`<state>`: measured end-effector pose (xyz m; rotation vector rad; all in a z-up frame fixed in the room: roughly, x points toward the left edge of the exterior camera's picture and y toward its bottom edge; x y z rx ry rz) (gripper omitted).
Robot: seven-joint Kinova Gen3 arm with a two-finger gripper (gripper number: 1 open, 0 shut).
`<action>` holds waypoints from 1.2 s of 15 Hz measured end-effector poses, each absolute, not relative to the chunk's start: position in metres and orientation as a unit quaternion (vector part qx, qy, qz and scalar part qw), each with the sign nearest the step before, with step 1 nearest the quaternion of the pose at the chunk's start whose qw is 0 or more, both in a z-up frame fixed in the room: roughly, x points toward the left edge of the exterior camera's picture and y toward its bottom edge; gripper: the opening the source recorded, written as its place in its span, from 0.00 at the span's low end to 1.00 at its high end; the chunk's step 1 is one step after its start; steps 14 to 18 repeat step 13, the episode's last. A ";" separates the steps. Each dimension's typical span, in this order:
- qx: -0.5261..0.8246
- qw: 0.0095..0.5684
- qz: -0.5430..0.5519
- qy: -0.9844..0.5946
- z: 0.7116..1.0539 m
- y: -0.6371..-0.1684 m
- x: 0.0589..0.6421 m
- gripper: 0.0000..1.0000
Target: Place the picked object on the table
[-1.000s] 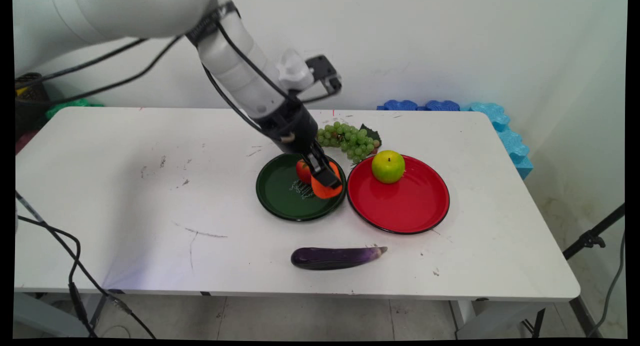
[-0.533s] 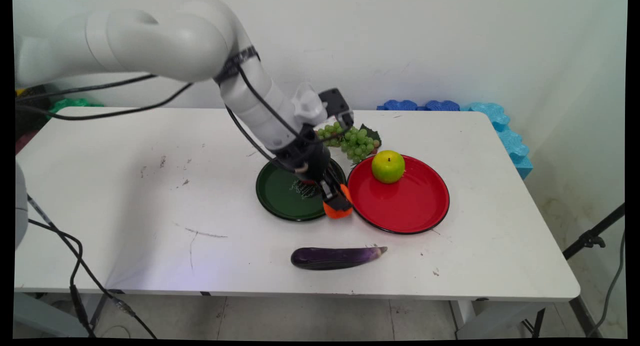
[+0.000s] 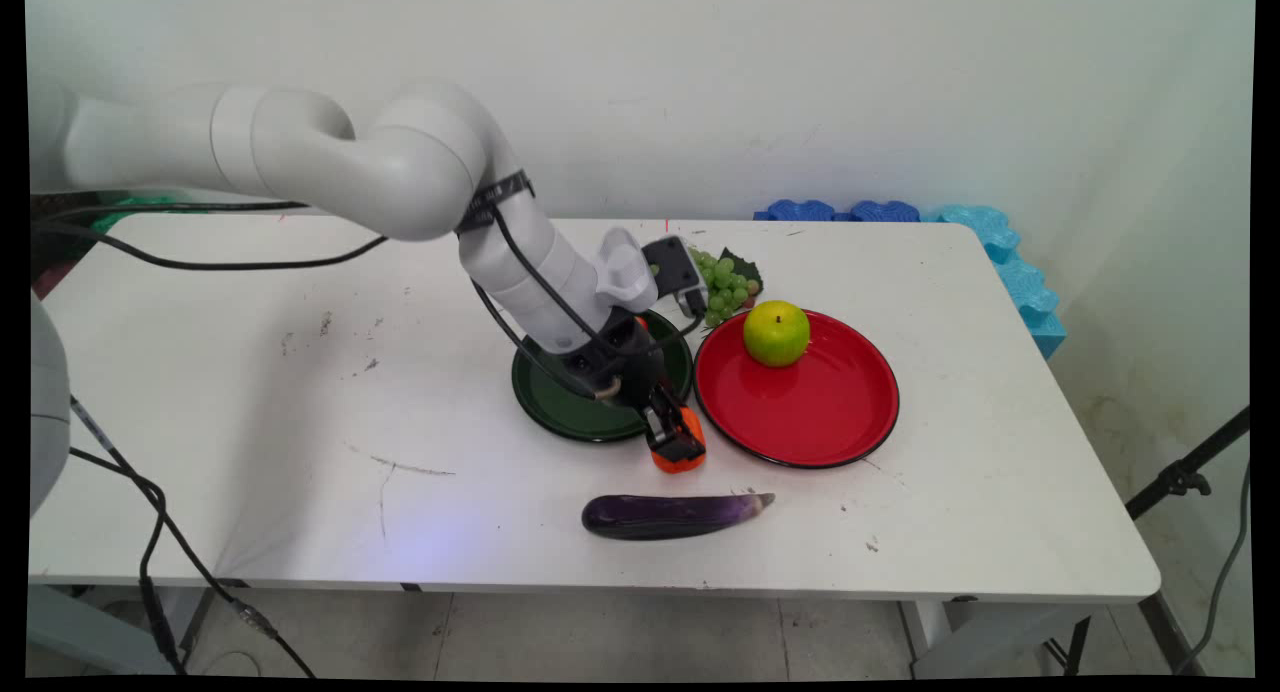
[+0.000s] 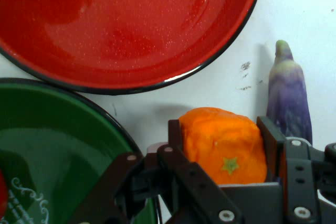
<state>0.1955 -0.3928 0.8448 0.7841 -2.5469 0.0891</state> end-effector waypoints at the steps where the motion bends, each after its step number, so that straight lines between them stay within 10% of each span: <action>1: 0.285 0.236 0.033 -0.928 0.841 -0.392 0.195 0.00; 9: 0.279 0.246 0.038 -0.928 0.820 -0.393 0.194 0.00; 10: 0.278 0.247 0.038 -0.927 0.819 -0.393 0.194 1.00; 18: 0.277 0.250 0.037 -0.927 0.818 -0.392 0.194 1.00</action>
